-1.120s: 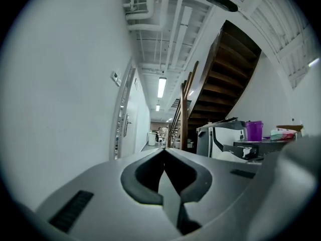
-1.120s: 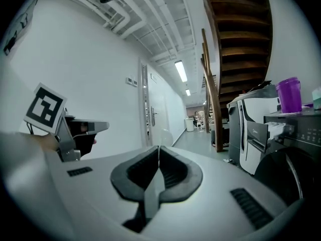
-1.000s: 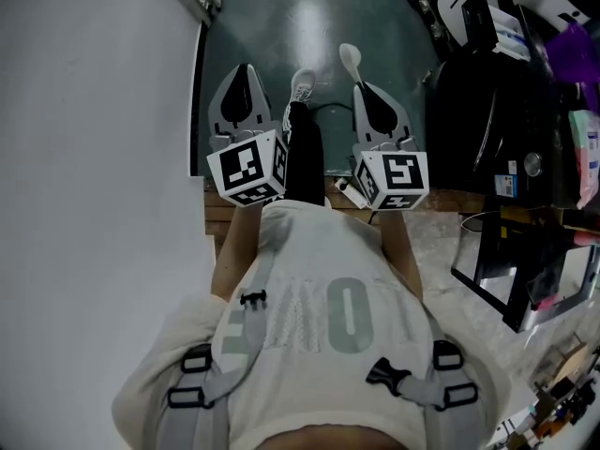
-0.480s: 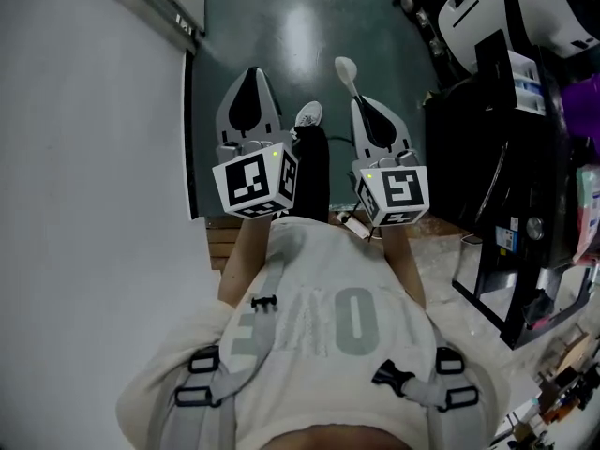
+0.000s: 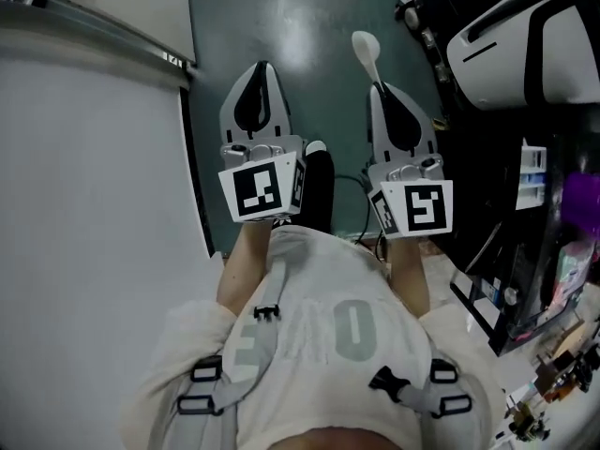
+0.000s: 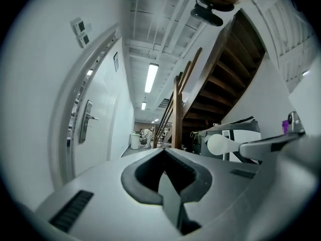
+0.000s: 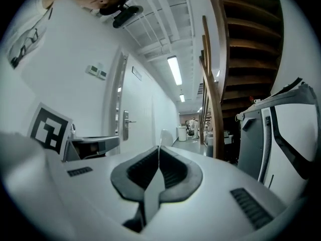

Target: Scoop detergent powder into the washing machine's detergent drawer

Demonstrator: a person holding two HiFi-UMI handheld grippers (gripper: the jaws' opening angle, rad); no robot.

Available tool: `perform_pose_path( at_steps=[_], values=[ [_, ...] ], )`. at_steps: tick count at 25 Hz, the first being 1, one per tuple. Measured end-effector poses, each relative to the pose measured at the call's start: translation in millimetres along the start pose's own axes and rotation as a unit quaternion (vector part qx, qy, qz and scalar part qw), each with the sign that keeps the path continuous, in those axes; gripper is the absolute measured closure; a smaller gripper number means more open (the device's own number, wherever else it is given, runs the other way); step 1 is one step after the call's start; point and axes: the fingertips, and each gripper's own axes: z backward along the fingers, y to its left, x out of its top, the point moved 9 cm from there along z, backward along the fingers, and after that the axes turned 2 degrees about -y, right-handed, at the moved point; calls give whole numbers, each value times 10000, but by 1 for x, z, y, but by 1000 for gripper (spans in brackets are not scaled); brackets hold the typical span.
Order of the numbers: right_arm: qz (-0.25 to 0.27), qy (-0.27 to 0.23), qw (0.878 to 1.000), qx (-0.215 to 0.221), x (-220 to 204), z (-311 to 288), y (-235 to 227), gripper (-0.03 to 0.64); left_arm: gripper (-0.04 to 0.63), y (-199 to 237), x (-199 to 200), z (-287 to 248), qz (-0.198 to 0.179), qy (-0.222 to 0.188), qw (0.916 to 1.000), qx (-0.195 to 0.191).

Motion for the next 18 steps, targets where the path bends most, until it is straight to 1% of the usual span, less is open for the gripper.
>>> perform_pose_path(
  at_steps=[3, 4, 6, 8, 10, 14, 18],
  values=[
    [-77, -86, 9998, -148, 34, -49, -15, 606, 574, 19, 35, -56, -61, 62, 9999, 134],
    [-79, -119, 9997, -190, 44, -63, -18, 606, 574, 23, 47, -73, -83, 25, 9999, 103],
    [-73, -188, 9995, -262, 64, -83, -26, 606, 574, 27, 67, -101, -136, -199, 9997, -39],
    [-29, -229, 9993, -301, 78, -94, -33, 606, 574, 25, 81, -116, -180, -302, 9993, -135],
    [37, -262, 9991, -339, 87, -99, -42, 606, 574, 18, 86, -127, -218, -243, 9992, -215],
    [42, -286, 9986, -442, 94, -98, -59, 606, 574, -1, 80, -137, -309, 25, 9989, -351],
    [174, -298, 9984, -449, 98, -95, -77, 606, 574, -17, 77, -141, -278, 72, 9990, -343]
  ],
)
